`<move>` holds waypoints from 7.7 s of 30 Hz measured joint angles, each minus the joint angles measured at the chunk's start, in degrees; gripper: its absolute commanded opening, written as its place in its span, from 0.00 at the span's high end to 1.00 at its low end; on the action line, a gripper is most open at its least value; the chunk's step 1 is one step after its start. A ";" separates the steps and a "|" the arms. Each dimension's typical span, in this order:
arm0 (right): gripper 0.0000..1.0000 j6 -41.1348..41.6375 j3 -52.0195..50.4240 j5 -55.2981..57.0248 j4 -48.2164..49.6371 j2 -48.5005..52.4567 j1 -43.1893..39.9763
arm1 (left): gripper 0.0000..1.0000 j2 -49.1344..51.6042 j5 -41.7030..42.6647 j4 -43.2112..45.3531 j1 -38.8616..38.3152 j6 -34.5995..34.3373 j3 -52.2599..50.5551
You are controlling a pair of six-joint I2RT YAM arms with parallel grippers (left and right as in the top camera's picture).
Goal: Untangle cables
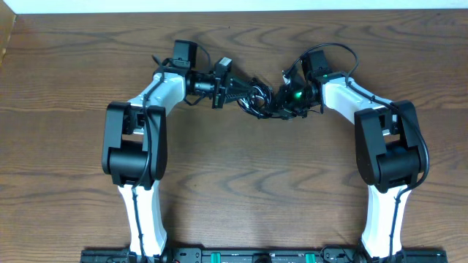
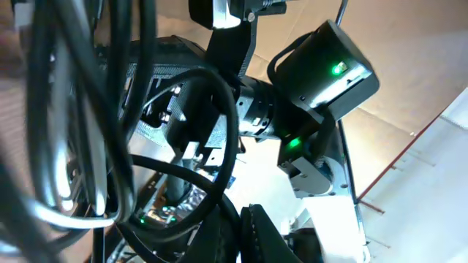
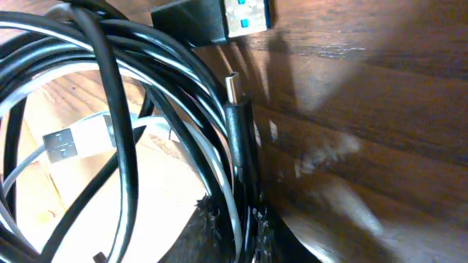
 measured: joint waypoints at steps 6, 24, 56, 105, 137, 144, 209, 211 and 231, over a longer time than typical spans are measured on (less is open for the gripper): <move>0.71 -0.11 0.00 -0.66 0.02 0.00 -0.04 | 0.93 0.00 0.44 0.15 0.33 -2.32 0.00; 0.56 -19.17 -0.24 -5.70 -4.59 -5.35 -1.68 | 0.93 -0.22 -9.27 0.37 -6.23 -1.55 0.00; 0.55 -29.22 -0.24 -3.74 -7.43 -9.44 0.83 | 0.93 -0.22 -8.81 0.37 -4.15 -3.69 0.00; 0.64 -9.88 -2.05 13.53 2.75 -9.46 10.54 | 0.93 -0.22 -7.85 1.36 -2.32 -8.20 0.02; 0.86 3.50 -3.69 15.67 10.62 -9.46 11.96 | 0.93 -0.87 -10.75 1.77 -1.31 -8.39 1.20; 0.99 2.43 -3.21 22.25 8.50 -9.53 11.96 | 0.93 -0.87 -10.36 1.09 -2.47 -8.41 1.09; 0.55 -25.38 -2.05 -0.46 2.56 -10.16 3.52 | 0.92 -0.96 1.46 0.37 -0.94 -5.99 1.05; 0.55 -25.38 -2.05 -1.14 2.38 -10.16 3.52 | 0.93 -0.96 1.46 0.37 -0.94 -5.97 1.05; 0.83 -18.08 -2.25 20.33 8.07 -9.99 12.39 | 0.92 -0.96 -0.81 1.16 0.00 -5.14 1.05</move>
